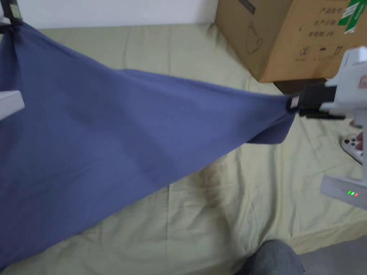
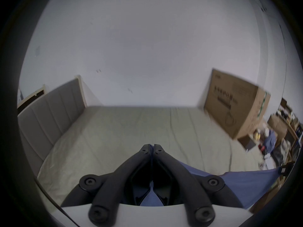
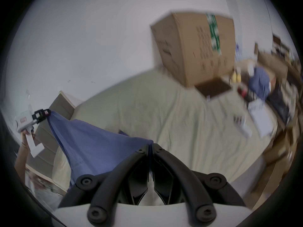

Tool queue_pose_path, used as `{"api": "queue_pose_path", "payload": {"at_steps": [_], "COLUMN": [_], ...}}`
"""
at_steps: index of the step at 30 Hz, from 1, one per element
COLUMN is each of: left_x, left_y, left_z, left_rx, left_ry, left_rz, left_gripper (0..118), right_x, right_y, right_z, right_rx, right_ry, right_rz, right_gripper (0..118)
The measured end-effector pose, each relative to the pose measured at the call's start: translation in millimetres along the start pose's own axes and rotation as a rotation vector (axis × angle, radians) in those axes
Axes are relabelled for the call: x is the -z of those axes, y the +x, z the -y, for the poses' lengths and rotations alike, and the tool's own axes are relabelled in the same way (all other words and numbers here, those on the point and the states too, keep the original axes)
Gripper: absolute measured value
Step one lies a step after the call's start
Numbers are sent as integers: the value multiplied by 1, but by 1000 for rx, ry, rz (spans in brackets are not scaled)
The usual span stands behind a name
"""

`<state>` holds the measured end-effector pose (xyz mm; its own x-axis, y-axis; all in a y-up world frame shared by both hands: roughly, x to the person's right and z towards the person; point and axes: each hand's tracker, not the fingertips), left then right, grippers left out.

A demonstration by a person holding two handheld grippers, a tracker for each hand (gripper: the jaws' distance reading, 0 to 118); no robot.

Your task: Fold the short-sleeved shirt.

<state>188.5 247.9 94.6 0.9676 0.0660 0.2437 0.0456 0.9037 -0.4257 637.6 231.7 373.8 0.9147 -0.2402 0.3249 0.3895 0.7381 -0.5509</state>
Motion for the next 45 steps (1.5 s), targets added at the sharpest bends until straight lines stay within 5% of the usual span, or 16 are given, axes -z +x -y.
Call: {"api": "queue_pose_path", "payload": {"at_steps": [8,19,34,45], "left_x": [-131,-199,-111,0], "left_y": [-59,-84,-55,-36], "left_z": [-89,-136,-202,-253], "left_rx": [-81,-125,-91,37], "left_ry": [278,424,402,427], "left_rz": [-50,-120,-285,-390], "left_gripper": [0,0,0,0], "right_x": [-88,-136,-49,45], "right_y": [-58,-131,-203,-240], "right_z": [-99,-176,-255,-334], "right_rx": [-189,-363,-466,-432], "right_ry": [243,413,438,490], "right_rz": [-68,13,276,400], "right_gripper": [1,1,1,1]}}
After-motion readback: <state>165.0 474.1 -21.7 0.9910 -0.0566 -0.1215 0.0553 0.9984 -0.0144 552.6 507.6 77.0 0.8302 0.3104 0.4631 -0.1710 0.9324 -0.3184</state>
